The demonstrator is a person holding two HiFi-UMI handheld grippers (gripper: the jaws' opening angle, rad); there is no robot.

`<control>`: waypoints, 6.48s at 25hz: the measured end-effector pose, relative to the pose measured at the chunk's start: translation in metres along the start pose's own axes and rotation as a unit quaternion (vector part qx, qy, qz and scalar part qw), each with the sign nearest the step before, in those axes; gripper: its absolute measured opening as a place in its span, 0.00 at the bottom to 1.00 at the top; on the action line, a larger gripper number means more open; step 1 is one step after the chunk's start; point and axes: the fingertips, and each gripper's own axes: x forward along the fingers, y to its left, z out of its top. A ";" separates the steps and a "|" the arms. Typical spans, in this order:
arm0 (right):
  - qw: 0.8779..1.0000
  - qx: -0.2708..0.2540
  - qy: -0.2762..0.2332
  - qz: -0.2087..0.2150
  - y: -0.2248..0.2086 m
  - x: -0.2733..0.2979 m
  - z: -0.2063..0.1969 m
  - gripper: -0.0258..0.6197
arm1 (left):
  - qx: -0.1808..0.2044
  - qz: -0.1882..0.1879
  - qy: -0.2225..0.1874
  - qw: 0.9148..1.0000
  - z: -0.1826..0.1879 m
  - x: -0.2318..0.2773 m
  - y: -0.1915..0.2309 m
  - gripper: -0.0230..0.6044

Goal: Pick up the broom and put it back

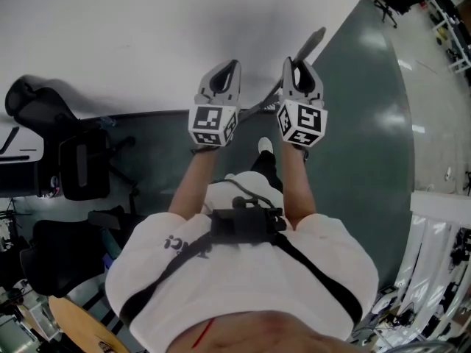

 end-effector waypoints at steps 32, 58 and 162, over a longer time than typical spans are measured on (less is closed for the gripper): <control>0.987 0.027 0.133 -0.081 -0.102 -0.012 -0.141 0.19 | -0.049 -0.055 0.083 0.994 -0.118 0.062 -0.060 0.06; 0.923 0.069 0.355 -0.129 -0.186 0.007 -0.483 0.19 | -0.075 -0.025 0.234 0.969 -0.354 0.121 -0.053 0.06; 0.990 0.047 0.089 0.097 0.021 -0.053 -0.121 0.05 | -0.055 -0.004 0.074 0.996 -0.115 -0.033 -0.024 0.06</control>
